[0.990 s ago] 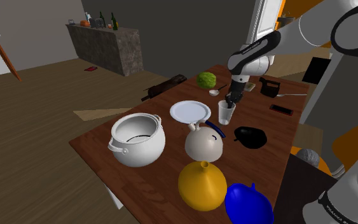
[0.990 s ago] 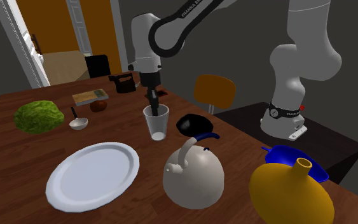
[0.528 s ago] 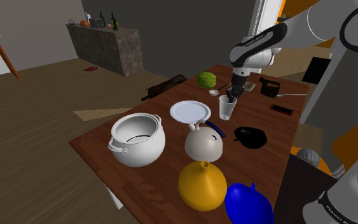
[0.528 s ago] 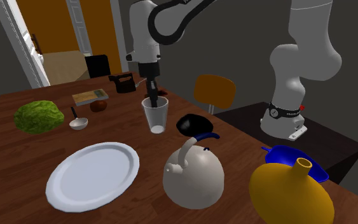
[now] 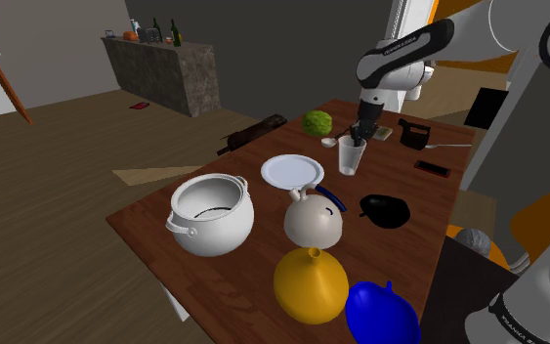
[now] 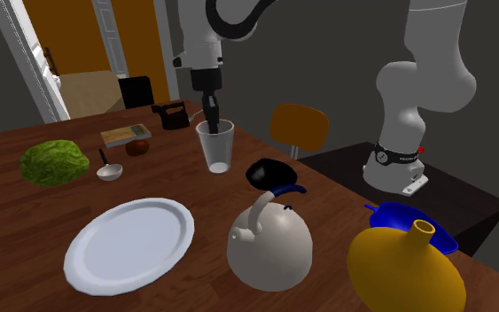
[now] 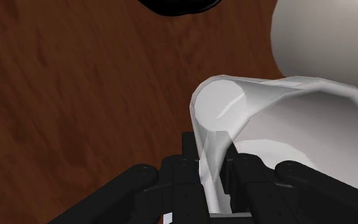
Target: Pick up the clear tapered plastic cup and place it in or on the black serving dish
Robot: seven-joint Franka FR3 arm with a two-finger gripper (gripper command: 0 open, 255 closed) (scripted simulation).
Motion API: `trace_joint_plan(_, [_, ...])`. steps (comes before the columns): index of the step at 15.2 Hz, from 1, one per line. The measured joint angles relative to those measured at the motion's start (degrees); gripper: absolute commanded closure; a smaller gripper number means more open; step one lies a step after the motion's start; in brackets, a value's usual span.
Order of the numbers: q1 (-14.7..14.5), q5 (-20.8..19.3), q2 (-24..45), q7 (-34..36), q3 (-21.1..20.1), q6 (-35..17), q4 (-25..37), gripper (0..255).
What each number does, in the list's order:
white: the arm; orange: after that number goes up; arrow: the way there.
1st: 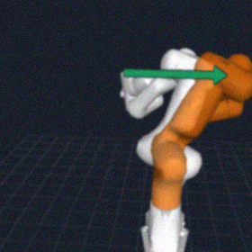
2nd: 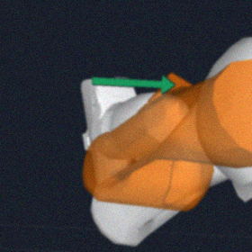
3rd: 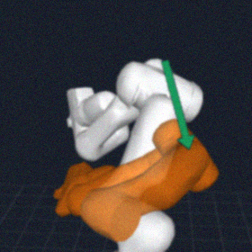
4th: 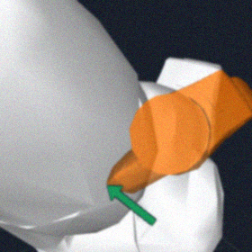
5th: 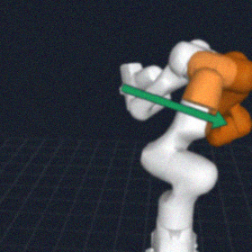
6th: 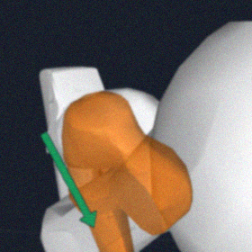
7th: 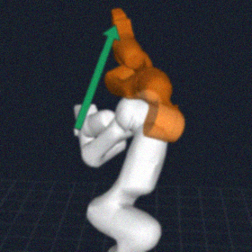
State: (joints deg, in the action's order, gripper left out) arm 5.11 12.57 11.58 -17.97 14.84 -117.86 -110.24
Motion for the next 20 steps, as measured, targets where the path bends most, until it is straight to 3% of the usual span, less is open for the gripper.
trace_joint_plan(7, [0.49,-4.24,-14.0,0.1,1.35,-0.29,-13.8,255])
trace_joint_plan(14, [3.27,-9.53,-28.99,-0.32,2.61,1.65,-26.36,255])
trace_joint_plan(20, [3.39,-9.53,-28.93,-0.9,2.85,-2.14,-30.17,255])
